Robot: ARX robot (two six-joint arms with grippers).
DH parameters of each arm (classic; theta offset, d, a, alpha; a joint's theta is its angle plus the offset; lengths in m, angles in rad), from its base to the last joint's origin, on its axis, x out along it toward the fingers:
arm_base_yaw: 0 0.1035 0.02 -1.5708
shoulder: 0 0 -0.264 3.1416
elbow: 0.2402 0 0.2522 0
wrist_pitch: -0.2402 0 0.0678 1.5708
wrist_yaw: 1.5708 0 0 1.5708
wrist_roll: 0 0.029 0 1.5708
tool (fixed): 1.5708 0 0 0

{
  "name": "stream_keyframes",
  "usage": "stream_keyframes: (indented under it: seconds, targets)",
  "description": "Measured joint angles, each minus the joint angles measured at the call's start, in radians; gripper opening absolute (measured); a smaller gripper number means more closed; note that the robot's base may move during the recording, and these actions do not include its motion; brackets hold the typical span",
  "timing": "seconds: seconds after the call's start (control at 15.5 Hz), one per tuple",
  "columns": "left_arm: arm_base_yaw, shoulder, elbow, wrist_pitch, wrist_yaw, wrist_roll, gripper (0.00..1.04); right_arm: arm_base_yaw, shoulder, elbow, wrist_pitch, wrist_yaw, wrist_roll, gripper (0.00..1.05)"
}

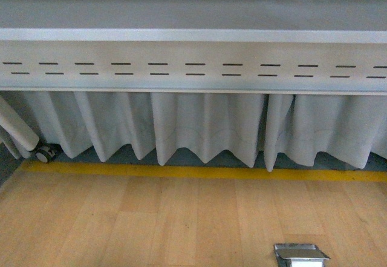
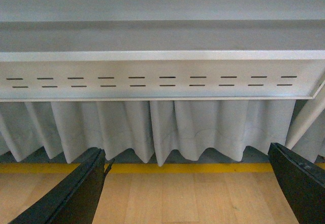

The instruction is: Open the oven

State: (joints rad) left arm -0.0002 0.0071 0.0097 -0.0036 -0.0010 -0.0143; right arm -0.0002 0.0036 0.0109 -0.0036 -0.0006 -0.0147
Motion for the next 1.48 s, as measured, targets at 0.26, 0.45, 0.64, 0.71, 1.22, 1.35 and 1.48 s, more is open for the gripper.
stream_keyframes:
  seconds: [0.26,0.45,0.64,0.71,1.22,1.35,1.48]
  targets:
    - [0.000,0.000,0.000,0.000,0.000,0.000,0.98,0.000,0.000,0.000,0.000,0.000,0.000,0.98]
    - [0.000,0.000,0.000,0.000,0.000,0.000,0.98,0.000,0.000,0.000,0.000,0.000,0.000,0.98]
    - [0.000,0.000,0.000,0.000,0.000,0.000,0.98,0.000,0.000,0.000,0.000,0.000,0.000,0.98]
    - [0.000,0.000,0.000,0.000,0.000,0.000,0.98,0.000,0.000,0.000,0.000,0.000,0.000,0.98]
    - [0.000,0.000,0.000,0.000,0.000,0.000,0.98,0.000,0.000,0.000,0.000,0.000,0.000,0.98]
    - [0.000,0.000,0.000,0.000,0.000,0.000,0.98,0.000,0.000,0.000,0.000,0.000,0.000,0.98]
    - [0.000,0.000,0.000,0.000,0.000,0.000,0.98,0.000,0.000,0.000,0.000,0.000,0.000,0.98]
